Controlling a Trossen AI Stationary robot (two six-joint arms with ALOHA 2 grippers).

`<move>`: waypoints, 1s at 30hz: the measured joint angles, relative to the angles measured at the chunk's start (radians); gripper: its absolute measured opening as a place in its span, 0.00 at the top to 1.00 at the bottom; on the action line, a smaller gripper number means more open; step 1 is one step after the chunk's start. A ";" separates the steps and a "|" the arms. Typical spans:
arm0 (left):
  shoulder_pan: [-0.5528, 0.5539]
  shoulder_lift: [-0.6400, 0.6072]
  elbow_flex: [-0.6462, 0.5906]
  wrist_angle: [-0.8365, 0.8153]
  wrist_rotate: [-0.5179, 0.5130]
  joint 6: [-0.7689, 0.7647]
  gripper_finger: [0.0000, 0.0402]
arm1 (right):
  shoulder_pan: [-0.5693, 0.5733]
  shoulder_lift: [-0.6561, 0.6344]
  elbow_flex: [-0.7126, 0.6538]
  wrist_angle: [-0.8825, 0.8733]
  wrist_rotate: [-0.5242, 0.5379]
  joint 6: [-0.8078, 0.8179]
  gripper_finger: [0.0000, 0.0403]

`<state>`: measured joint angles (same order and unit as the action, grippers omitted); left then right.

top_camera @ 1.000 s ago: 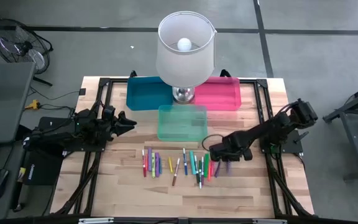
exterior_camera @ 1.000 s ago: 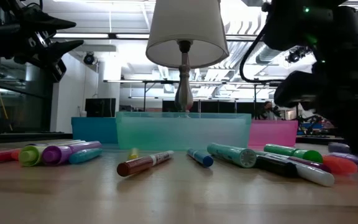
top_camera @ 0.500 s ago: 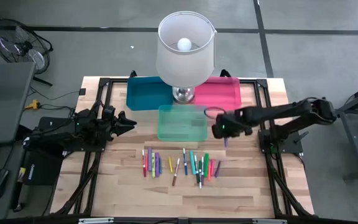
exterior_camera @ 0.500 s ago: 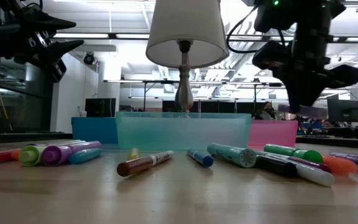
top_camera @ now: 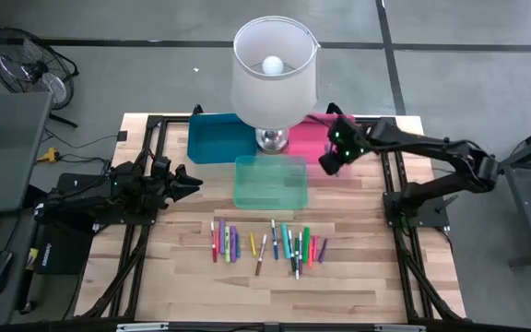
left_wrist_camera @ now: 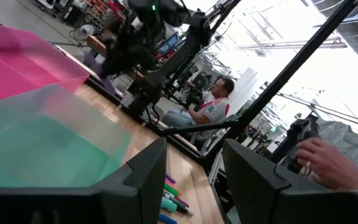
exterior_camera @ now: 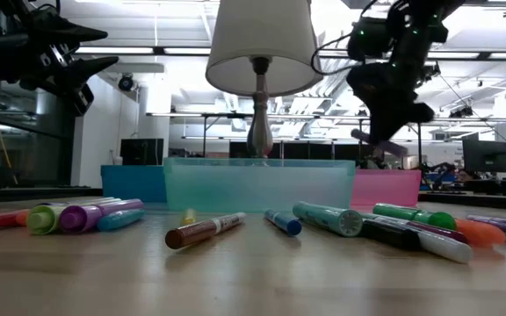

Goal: Pick & Place Markers
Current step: Put the right violet highlighter pen into the red bin

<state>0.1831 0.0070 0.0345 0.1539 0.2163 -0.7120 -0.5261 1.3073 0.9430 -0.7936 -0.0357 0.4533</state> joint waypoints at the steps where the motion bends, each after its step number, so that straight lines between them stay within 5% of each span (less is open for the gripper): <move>1: 0.000 0.000 0.000 0.000 -0.002 0.000 0.61 | -0.018 0.007 0.022 -0.012 0.022 -0.054 0.86; 7: 0.000 0.000 0.000 0.000 -0.002 0.000 0.61 | -0.117 0.108 0.142 -0.101 0.137 -0.384 0.86; 12: 0.000 0.000 0.000 0.000 -0.002 0.000 0.61 | -0.173 0.181 0.169 -0.129 0.162 -0.505 0.86; 30: 0.000 0.000 0.000 0.000 0.002 0.000 0.61 | -0.226 0.183 0.170 -0.157 0.184 -0.446 0.86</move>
<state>0.1830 0.0071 0.0345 0.1539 0.2184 -0.7124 -0.7522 1.4902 1.1133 -0.9503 0.1487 0.0070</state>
